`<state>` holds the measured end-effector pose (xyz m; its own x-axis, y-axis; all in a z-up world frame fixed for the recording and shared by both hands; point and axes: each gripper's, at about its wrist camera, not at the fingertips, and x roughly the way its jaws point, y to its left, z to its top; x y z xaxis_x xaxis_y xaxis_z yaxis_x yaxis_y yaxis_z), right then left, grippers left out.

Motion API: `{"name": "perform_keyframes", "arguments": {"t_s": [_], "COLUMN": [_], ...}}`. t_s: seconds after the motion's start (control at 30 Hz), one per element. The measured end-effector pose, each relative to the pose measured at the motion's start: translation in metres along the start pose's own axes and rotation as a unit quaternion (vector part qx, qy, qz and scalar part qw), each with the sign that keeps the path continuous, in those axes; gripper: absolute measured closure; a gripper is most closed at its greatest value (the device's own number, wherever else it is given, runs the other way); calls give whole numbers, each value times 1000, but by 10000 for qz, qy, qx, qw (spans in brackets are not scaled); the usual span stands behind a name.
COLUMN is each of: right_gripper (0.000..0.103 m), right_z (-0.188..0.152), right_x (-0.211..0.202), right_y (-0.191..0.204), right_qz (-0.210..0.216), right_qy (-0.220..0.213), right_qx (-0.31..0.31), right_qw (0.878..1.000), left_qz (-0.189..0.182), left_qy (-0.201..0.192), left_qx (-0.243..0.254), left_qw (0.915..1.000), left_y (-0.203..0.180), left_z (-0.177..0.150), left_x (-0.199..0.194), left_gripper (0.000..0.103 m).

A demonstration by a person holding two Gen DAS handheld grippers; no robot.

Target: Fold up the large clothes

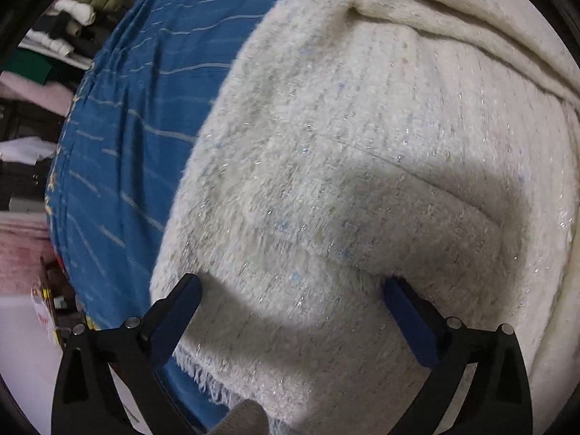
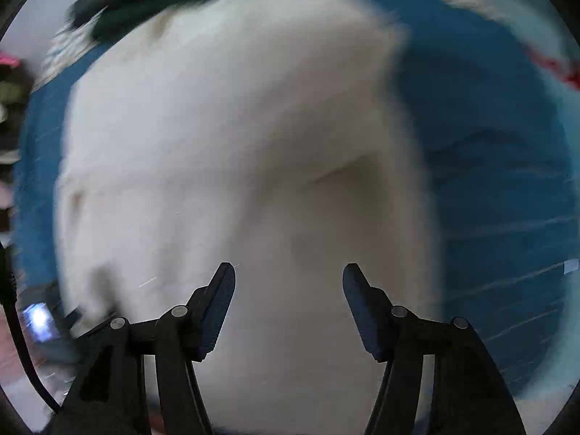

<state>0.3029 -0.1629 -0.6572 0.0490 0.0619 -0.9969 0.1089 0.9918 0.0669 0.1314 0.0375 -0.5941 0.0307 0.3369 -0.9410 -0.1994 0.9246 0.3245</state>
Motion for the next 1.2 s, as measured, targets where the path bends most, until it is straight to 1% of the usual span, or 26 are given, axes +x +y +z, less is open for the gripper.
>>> {"name": "perform_keyframes", "arguments": {"t_s": [0.07, 0.1, 0.17, 0.2, 0.23, 0.27, 0.3, 0.37, 0.4, 0.47, 0.5, 0.57, 0.63, 0.67, 0.7, 0.73, 0.77, 0.83, 0.9, 0.97, 1.0, 1.07, 1.1, 1.13, 1.17, 1.2], "right_gripper": [39, 40, 41, 50, 55, 66, 78, 81, 81, 81, 81, 81, 79, 76, 71, 69, 68, 65, 58, 55, 55, 54, 66, 87, 97, 97], "right_z": [23, 33, 50, 56, 61, 63, 65, 67, 66, 63, 60, 57, 59, 63, 67, 68, 70, 74, 82, 94, 100, 111, 116, 121, 125, 130], "right_x": [8, 15, 31, 41, 51, 57, 63, 64, 63, 67, 71, 73, 70, 64, 54, 44, 30, 3, -10, -3, 8, 32, 44, 50, 48, 40], "right_y": [-32, -40, -50, -51, -54, -54, -56, -61, -69, -94, -106, -123, -131, -135, -140, -145, -154, -168, -170, -163, -150, -142, -135, -130, -122, -112], "right_qz": [-406, -419, -369, -295, -240, -123, 7, 169, 196, 317, 327, 482, 725, 851, 1019, 1207, 1468, 2178, 2980, 3597, 3700, 3597, 3551, 3541, 3397, 3211], "right_qy": [-42, 18, 108, 223, 323, 389, 410, 326, 252, 218, 269, 340, 473, 598, 651, 663, 606, 360, 215, 268, 346, 649, 845, 881, 817, 637], "right_qx": [77, 51, -98, -227, -298, -353, -401, -427, -384, -127, -30, 81, 163, 202, 253, 310, 401, 508, 622, 739, 762, 667, 603, 538, 364, 134], "right_qw": [9991, 9991, 9992, 9991, 9987, 9985, 9984, 9984, 9988, 9992, 9991, 9982, 9961, 9944, 9923, 9900, 9865, 9740, 9523, 9298, 9252, 9284, 9291, 9295, 9363, 9448], "left_qz": [29, -45, -339, -547, -658, -685, -623, -452, -308, -59, 18, 181, 236, 323, 362, 408, 466, 591, 662, 695, 728, 761, 786, 806, 828, 867], "left_qy": [-24, -63, -202, -333, -456, -581, -739, -871, -875, -665, -568, -464, -403, -362, -376, -399, -410, -446, -428, -389, -335, -238, -194, -183, -190, -229], "left_qx": [-125, -250, -449, -460, -405, -290, -117, 3, 35, 10, -5, -96, -250, -311, -351, -392, -474, -692, -901, -1046, -1119, -1183, -1212, -1217, -1217, -1225], "left_qw": [9999, 9997, 9982, 9969, 9960, 9955, 9952, 9952, 9957, 9978, 9984, 9987, 9986, 9983, 9980, 9976, 9969, 9948, 9928, 9913, 9905, 9898, 9893, 9891, 9889, 9884], "left_y": [2, 0, -9, -22, -35, -55, -84, -120, -140, -169, -175, -178, -175, -173, -168, -163, -161, -151, -146, -138, -139, -142, -143, -145, -144, -145], "left_z": [2, 3, 8, 12, 16, 20, 26, 36, 43, 53, 55, 58, 56, 54, 54, 52, 48, 42, 39, 41, 39, 37, 35, 33, 33, 30], "left_x": [-11, -20, -40, -52, -61, -70, -78, -80, -76, -59, -52, -42, -44, -47, -50, -55, -61, -70, -75, -71, -67, -62, -59, -58, -58, -58], "left_gripper": [0, 0, 0, 0, 0, 0, 0, 0, 0, 0, 0, 0, 0, 0, 0, 0, 0, 0, 0, 0, 0, 0, 0, 0, 0, 0]}}
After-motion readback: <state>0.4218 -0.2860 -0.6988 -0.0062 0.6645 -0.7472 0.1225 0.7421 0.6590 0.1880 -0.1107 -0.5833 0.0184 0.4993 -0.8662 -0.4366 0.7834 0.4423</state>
